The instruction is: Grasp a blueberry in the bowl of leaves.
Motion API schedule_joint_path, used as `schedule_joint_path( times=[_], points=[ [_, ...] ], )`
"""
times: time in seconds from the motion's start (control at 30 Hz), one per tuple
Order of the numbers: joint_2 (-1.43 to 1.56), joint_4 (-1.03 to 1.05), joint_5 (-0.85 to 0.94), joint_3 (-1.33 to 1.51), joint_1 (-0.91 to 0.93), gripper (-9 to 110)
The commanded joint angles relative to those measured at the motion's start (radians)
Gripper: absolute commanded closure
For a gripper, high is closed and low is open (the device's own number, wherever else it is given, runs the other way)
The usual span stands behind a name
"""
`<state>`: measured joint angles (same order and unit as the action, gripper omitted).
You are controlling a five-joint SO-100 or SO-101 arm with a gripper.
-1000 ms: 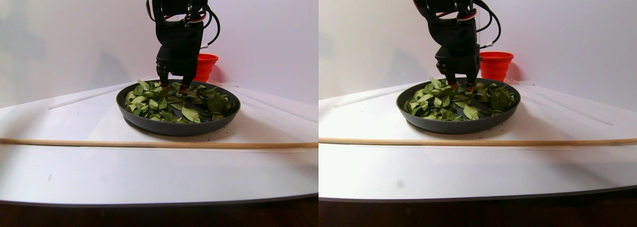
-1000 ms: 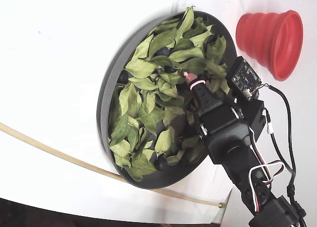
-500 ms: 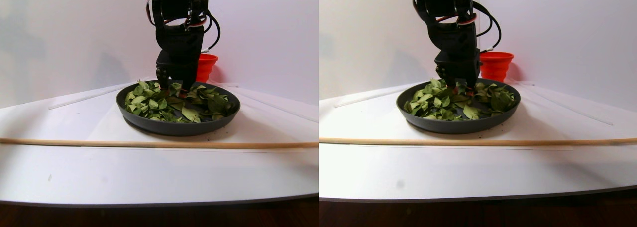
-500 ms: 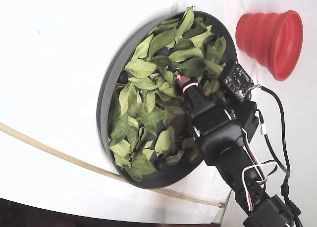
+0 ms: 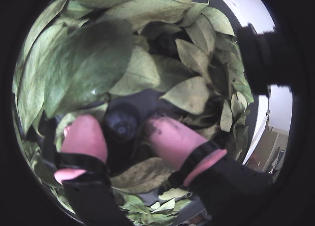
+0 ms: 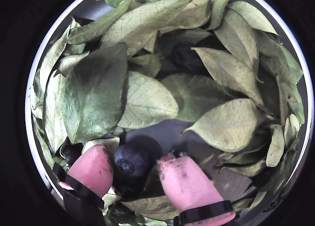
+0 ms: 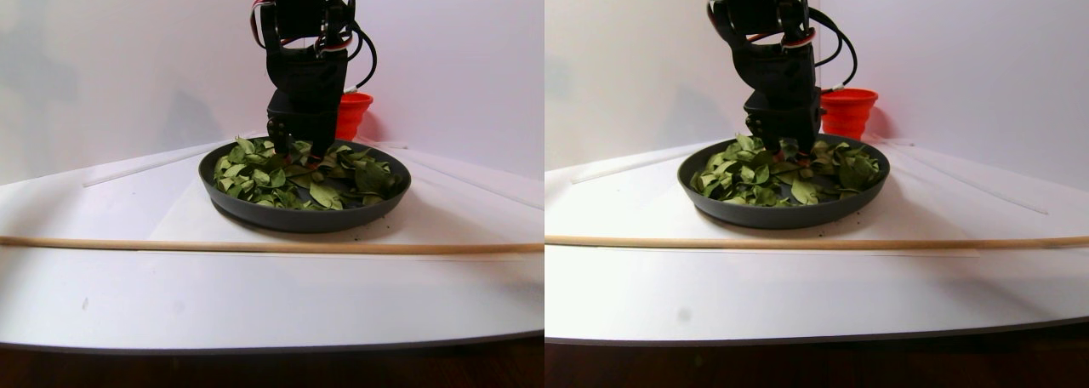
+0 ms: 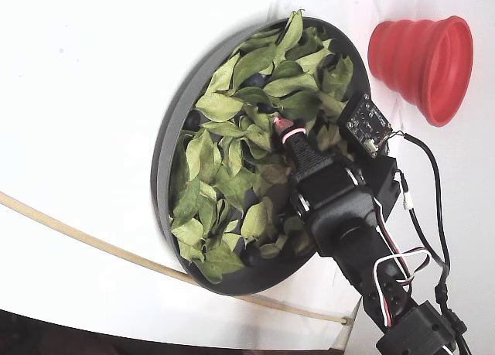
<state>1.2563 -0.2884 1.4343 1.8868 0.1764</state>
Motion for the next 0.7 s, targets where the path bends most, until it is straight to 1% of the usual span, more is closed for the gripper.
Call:
schedule_joint_path(
  times=[0.0,0.4,0.67],
  points=[
    [0.026,-0.014,-0.012,-0.046,0.003,84],
    [0.014,-0.014,-0.005,-0.051,0.005,90],
    [0.037,-0.012,0.015,-0.044,0.008,90]
  ],
)
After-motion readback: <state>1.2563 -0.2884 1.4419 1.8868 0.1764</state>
